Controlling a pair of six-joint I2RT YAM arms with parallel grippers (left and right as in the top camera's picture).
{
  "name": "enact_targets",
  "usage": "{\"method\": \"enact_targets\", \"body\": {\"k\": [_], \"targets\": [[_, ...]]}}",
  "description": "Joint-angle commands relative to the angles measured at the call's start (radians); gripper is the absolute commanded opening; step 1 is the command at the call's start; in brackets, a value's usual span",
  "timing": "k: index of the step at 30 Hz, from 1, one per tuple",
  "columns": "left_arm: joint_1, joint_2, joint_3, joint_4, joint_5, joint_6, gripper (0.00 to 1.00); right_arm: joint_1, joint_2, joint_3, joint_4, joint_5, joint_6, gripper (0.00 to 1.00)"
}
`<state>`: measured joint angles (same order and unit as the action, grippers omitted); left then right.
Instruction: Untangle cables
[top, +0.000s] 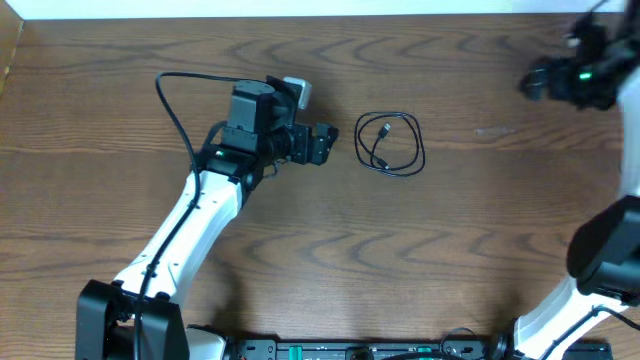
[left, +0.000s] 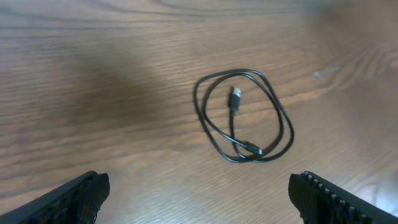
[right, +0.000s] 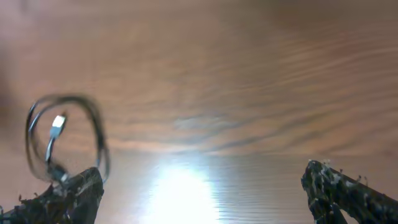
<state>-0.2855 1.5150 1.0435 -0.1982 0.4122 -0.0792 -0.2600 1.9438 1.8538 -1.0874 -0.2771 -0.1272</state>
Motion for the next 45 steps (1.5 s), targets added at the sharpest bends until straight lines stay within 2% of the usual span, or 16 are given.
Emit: {"method": "enact_targets", "body": {"k": [1,6,12,20,26,30,33,41,43,45], "targets": [[0.035,-0.004,0.002,-0.003,-0.015,-0.034,0.98,0.109,0.005,-0.069,0.018,-0.003,0.003,0.99],[0.065,-0.004,0.002,-0.01,-0.015,-0.101,0.98,0.224,0.023,-0.11,0.047,0.035,0.02,0.99],[0.071,-0.004,0.002,-0.036,-0.016,-0.106,0.98,0.344,0.039,-0.132,0.071,0.031,0.01,0.99],[0.073,-0.004,0.002,-0.112,-0.175,-0.111,0.98,0.465,0.039,-0.164,0.12,0.025,0.005,0.99],[0.078,-0.004,0.002,-0.165,-0.189,-0.158,0.98,0.563,0.048,-0.182,0.169,0.027,-0.035,0.99],[0.078,-0.004,0.002,-0.184,-0.188,-0.189,0.98,0.602,0.085,-0.182,0.2,0.104,0.028,0.93],[0.078,-0.004,0.002,-0.2,-0.189,-0.189,0.98,0.606,0.113,-0.182,0.196,0.107,0.064,0.84],[0.078,-0.004,0.002,-0.213,-0.188,-0.181,0.98,0.627,0.177,-0.182,0.179,0.106,0.082,0.7],[0.078,-0.004,0.002,-0.211,-0.151,-0.13,0.98,0.63,0.183,-0.182,0.176,0.098,0.082,0.66],[0.078,-0.004,0.002,-0.211,-0.053,-0.025,0.98,0.638,0.188,-0.183,0.169,0.091,0.081,0.64]]}}
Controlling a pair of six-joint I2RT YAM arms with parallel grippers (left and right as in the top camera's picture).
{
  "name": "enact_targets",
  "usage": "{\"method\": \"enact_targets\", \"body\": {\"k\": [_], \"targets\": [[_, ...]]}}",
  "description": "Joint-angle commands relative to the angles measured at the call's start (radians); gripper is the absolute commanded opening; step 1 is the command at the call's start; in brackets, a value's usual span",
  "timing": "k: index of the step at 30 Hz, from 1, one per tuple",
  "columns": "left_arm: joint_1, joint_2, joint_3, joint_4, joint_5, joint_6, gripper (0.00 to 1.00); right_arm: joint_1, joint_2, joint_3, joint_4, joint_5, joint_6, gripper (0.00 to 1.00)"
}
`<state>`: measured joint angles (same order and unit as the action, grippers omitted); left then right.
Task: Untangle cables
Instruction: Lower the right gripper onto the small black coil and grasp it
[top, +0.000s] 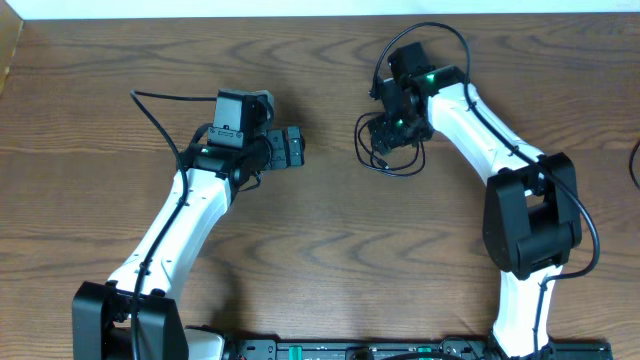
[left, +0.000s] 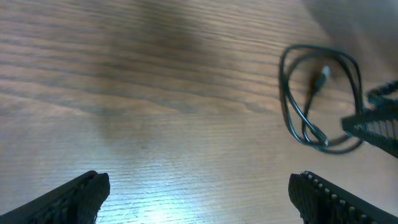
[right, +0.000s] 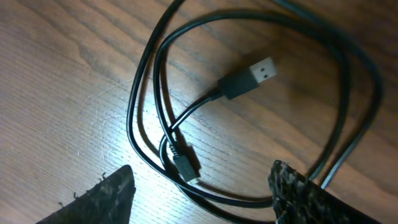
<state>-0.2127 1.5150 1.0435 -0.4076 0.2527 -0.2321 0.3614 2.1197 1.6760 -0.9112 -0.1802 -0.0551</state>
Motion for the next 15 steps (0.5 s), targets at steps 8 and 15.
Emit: {"method": "enact_targets", "body": {"k": [8,15], "targets": [[0.005,-0.004,0.002,0.006,0.293,0.221,0.98,0.048,0.015,-0.07,0.006,-0.005,0.025,0.61],[0.005,-0.004,0.002,0.015,0.369,0.246,0.98,0.042,0.015,-0.139,0.069,0.022,0.068,0.58]]}}
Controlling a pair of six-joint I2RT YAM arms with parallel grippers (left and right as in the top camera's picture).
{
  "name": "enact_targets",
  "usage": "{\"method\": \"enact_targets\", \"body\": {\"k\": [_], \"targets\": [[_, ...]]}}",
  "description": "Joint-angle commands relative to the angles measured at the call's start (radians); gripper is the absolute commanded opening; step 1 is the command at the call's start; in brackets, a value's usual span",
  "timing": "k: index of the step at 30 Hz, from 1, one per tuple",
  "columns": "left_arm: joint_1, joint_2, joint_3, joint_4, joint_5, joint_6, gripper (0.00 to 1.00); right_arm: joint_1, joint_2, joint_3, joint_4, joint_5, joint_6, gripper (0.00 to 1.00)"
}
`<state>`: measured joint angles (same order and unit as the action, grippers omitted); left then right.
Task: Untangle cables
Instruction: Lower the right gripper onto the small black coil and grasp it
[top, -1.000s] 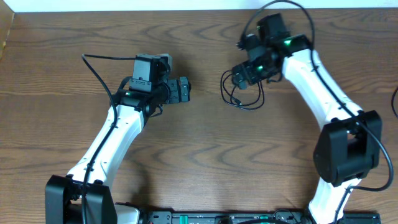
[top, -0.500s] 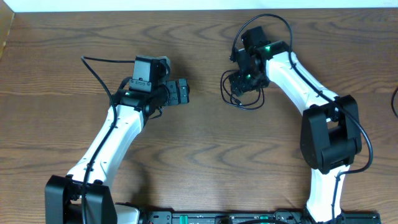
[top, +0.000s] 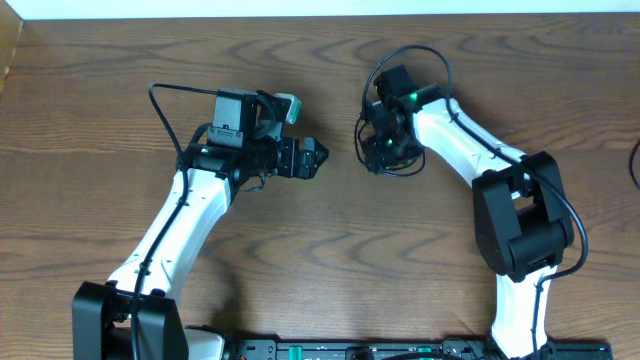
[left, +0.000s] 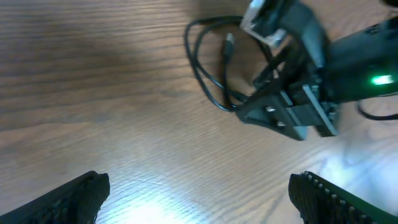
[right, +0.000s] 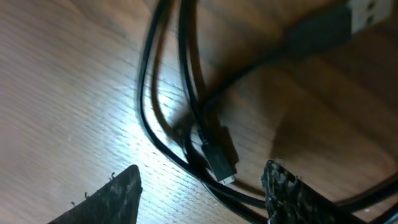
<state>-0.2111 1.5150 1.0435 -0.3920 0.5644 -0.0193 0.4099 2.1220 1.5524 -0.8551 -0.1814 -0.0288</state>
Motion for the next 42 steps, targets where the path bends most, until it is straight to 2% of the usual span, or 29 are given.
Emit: {"method": "enact_targets", "body": {"k": [1,4,18,22,28,32,36,39,42], "targets": [[0.003,-0.004,0.002,-0.003,0.057,0.034,0.98,-0.008,0.013,-0.016,0.016,0.03,0.043,0.56],[0.003,-0.004,0.002,-0.011,0.057,0.034,0.98,-0.009,0.013,-0.016,0.034,0.034,0.043,0.52],[0.003,-0.004,0.002,-0.014,0.056,0.03,0.98,0.004,0.016,-0.024,0.028,0.032,0.039,0.51],[0.003,-0.004,0.002,-0.003,0.01,-0.043,0.98,0.005,0.017,-0.03,0.024,0.003,0.039,0.51],[0.006,-0.004,0.002,0.029,-0.006,-0.083,0.98,0.016,0.018,-0.042,0.029,-0.039,0.04,0.52],[0.033,-0.004,0.002,0.056,-0.037,-0.173,0.98,0.04,0.018,-0.065,0.029,-0.039,0.039,0.53],[0.081,-0.006,0.002,0.065,-0.024,-0.219,0.98,0.065,0.021,-0.098,0.054,-0.039,0.039,0.52],[0.114,-0.007,0.002,0.061,0.032,-0.219,0.98,0.073,0.025,-0.11,0.075,-0.039,0.046,0.47],[0.134,-0.007,0.002,0.056,0.065,-0.219,0.98,0.074,0.031,-0.113,0.092,-0.046,0.059,0.47]]}}
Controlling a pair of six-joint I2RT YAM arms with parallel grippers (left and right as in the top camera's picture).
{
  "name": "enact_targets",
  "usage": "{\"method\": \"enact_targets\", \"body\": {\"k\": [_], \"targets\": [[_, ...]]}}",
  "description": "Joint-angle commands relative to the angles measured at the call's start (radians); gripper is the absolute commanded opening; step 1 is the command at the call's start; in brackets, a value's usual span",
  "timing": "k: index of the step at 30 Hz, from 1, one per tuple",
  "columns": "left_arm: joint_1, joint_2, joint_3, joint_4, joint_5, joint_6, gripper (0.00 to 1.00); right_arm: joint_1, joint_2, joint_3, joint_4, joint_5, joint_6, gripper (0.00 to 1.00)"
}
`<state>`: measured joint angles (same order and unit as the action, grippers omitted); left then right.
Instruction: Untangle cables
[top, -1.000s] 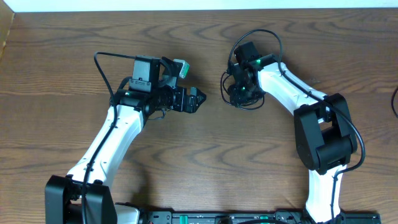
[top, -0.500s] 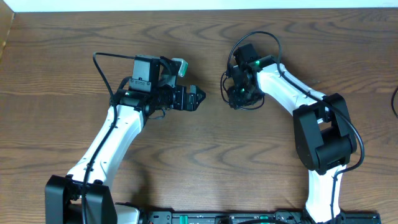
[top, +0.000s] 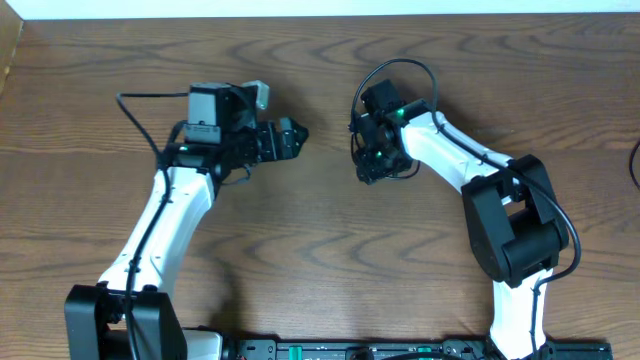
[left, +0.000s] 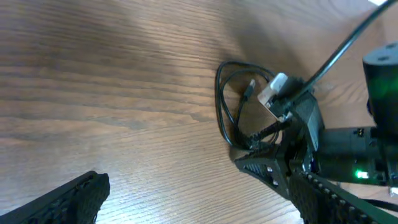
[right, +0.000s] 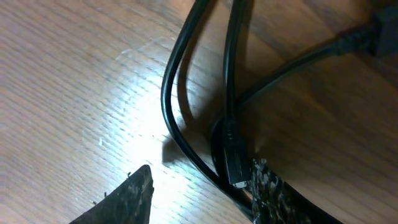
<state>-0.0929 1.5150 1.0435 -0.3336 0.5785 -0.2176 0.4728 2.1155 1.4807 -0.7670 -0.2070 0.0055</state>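
One thin black cable (left: 220, 99) lies coiled on the wooden table, its USB plug (left: 249, 92) inside the loop. My right gripper (right: 199, 186) is down on the coil's near edge, open, its fingers (right: 127, 199) straddling two strands (right: 230, 74) and the small plug (right: 233, 165). In the overhead view the right gripper (top: 368, 172) covers most of the coil. My left gripper (top: 293, 135) hovers to the left of the coil, open and empty (left: 199, 183).
The wooden table (top: 300, 260) stretches wide around both arms. A pale wall edge (top: 200, 8) runs along the far side. The right arm's own wire (top: 400, 65) arcs above its wrist. Another dark cord (top: 636, 160) shows at the right border.
My left gripper has drawn back to the left and farther from the coil. The right gripper sits lower on the coil's edge, its fingers closer together around the strands and small plug.
First the right arm was far off at the back right corner and my open left gripper faced the coil. Then the right gripper was over the coil, open, with the left farther left. It then stood lower at the coil, and now straddles the strands.
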Motion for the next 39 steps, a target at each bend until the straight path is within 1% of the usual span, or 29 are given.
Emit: {"method": "enact_targets", "body": {"k": [1,3,6,8,9,10,12,17,22,28,34,39], "targets": [[0.018,-0.007,0.002,-0.005,0.051,-0.02,0.98,0.011,0.041,-0.042,0.008,-0.029,0.024,0.47],[0.018,-0.007,0.002,-0.005,0.051,-0.02,0.98,0.01,0.051,-0.042,0.008,-0.036,0.024,0.44],[0.018,-0.007,0.002,-0.006,0.051,-0.02,0.98,0.011,0.087,-0.042,0.004,-0.036,0.024,0.28],[0.018,-0.007,0.002,-0.01,0.051,-0.021,0.98,0.014,0.106,-0.042,0.003,-0.041,0.024,0.25],[0.018,-0.007,0.002,-0.014,0.051,-0.02,0.98,0.016,0.113,-0.042,0.004,-0.049,0.024,0.21],[0.018,-0.007,0.002,-0.017,0.051,-0.02,0.98,0.018,0.117,-0.042,0.004,-0.055,0.024,0.15],[0.018,-0.007,0.002,-0.021,0.051,-0.02,0.98,0.023,0.121,-0.042,0.004,-0.06,0.028,0.07],[0.018,-0.007,0.002,-0.022,0.051,-0.02,0.98,0.026,0.112,-0.041,0.004,-0.092,0.042,0.05],[0.018,-0.007,0.002,-0.024,0.05,-0.02,0.98,0.02,0.049,-0.032,-0.005,-0.09,0.042,0.05],[0.018,-0.007,0.002,-0.029,0.051,-0.02,0.98,-0.008,-0.126,-0.009,-0.022,-0.071,0.046,0.06],[0.018,-0.007,0.002,-0.057,0.05,-0.015,0.98,-0.056,-0.354,-0.004,-0.082,-0.005,0.055,0.06],[0.018,-0.007,0.002,-0.067,0.05,-0.005,0.98,-0.097,-0.485,-0.004,-0.138,0.012,0.069,0.06]]}}
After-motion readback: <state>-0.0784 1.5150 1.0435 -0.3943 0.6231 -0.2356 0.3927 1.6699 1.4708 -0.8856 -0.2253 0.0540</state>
